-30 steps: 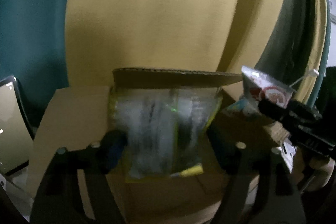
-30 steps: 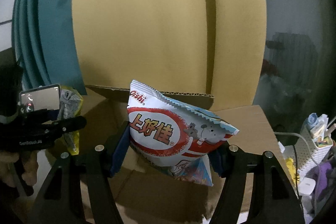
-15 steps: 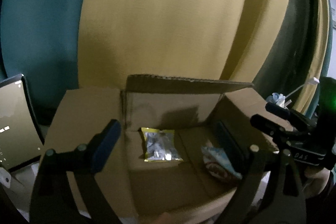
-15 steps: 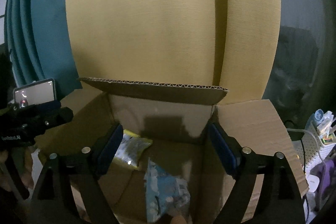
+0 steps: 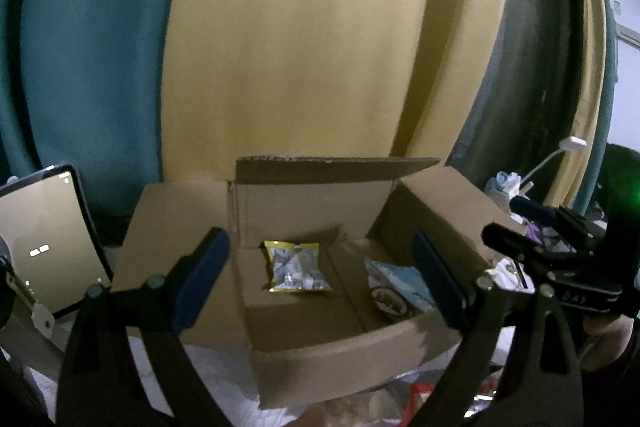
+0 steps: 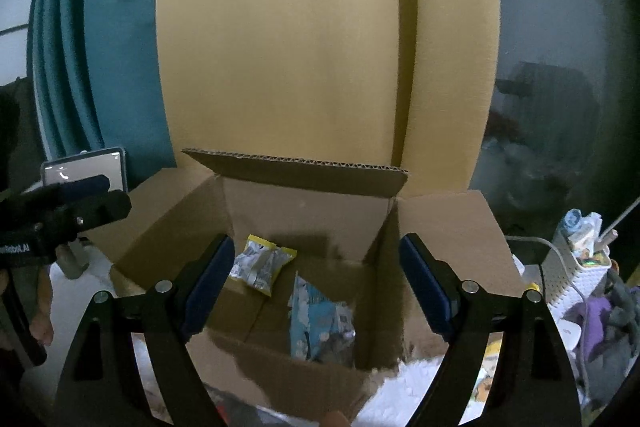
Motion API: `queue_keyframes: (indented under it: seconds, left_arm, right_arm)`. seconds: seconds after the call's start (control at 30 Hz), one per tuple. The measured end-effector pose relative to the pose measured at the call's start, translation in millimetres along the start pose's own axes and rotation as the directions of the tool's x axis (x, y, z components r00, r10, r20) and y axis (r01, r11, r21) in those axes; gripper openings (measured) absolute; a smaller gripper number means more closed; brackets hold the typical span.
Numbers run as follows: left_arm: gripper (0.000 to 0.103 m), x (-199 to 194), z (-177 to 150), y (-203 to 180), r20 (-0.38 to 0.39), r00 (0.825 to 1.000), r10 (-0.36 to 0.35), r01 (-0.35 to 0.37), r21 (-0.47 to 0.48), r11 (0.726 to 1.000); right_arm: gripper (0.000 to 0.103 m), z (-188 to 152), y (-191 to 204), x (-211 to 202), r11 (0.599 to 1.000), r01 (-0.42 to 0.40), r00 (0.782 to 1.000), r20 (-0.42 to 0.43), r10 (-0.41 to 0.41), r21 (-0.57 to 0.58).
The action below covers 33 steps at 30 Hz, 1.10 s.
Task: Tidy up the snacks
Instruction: 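Lower both packets into the box and open both grippers, then withdraw both grippers from the box back toward the snack pile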
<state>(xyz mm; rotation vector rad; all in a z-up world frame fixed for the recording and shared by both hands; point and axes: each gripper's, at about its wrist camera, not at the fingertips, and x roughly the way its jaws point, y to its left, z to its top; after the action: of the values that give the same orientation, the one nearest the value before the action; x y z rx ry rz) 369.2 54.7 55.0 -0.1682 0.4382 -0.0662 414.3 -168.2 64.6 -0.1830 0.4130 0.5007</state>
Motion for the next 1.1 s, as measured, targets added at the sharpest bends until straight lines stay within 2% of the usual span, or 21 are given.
queue_keyframes:
  seconds: [0.53, 1.1]
  left_arm:
    - [0.093, -33, -19, 5, 0.007, 1.0, -0.004, 0.004, 0.005, 1.0]
    - [0.093, -85, -72, 0, -0.054, 0.999, -0.003, 0.001, -0.03, 1.0]
  right_arm:
    - [0.087, -25, 2, -42, 0.999, 0.033, 0.999, -0.017, -0.032, 0.027]
    - [0.087, -52, 16, -78, 0.999, 0.026, 0.999, -0.036, -0.025, 0.045]
